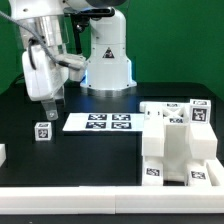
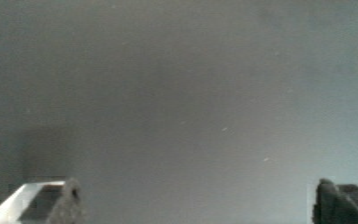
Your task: Assemble chair
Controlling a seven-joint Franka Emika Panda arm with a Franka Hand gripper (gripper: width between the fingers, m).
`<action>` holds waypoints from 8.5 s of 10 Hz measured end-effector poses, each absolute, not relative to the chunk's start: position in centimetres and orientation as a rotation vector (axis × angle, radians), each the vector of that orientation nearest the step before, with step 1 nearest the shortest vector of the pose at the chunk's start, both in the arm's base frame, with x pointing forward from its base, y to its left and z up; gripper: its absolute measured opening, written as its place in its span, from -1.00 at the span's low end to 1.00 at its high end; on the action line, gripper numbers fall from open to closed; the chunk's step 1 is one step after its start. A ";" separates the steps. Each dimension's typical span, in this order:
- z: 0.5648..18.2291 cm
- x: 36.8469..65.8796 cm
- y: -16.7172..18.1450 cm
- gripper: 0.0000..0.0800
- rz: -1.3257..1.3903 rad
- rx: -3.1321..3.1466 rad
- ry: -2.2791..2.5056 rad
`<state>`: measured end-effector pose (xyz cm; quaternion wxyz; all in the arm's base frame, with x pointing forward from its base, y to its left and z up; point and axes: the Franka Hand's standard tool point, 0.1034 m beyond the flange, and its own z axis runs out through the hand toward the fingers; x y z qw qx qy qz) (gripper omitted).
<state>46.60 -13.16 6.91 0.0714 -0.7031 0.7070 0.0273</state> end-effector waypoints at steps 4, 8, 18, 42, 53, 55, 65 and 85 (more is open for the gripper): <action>4.0 42.7 -17.0 0.62 0.088 -2.153 2.177; 1.4 45.0 -21.0 0.62 0.000 -2.178 2.248; 1.5 42.2 -16.2 0.62 0.138 -2.105 2.306; 0.8 42.9 -9.7 -0.30 0.076 -2.401 2.023; 0.9 42.3 -8.3 -0.26 0.037 -3.011 0.974; 0.9 42.3 -8.3 0.23 0.037 -3.011 0.974; 4.1 45.2 -9.7 0.62 0.517 -2.686 0.842; 3.1 46.3 -11.2 0.62 1.022 -2.246 0.834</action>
Offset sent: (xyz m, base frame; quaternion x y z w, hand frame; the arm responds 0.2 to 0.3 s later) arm -0.0021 -0.0241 -0.0224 0.0034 0.0226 0.0320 0.9992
